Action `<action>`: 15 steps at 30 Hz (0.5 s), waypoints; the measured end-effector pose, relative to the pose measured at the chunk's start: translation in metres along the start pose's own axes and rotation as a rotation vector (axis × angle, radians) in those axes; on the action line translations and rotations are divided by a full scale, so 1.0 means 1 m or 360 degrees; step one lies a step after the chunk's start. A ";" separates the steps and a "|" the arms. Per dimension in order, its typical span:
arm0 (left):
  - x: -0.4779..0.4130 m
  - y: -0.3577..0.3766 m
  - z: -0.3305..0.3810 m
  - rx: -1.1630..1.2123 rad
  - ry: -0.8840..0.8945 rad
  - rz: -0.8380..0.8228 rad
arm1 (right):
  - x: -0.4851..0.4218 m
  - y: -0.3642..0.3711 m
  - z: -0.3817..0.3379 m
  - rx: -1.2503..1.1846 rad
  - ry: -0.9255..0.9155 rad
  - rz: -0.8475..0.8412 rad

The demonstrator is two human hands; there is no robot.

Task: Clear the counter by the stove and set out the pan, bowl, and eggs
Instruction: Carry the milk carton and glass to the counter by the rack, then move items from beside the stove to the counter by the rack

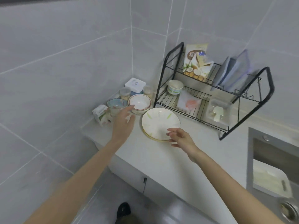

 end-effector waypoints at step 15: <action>0.102 0.226 0.129 0.0049 0.0266 -0.0862 | 0.174 -0.213 0.048 -0.0260 -0.0020 0.0833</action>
Point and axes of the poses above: each hand's wrist, its own x-axis away from the middle knuckle, its own y-axis out of the palm, z = x × y, the point moved 9 cm from there along -x, towards the middle knuckle, and after that the axes turned 7 degrees about -x, right-handed, at the moved point
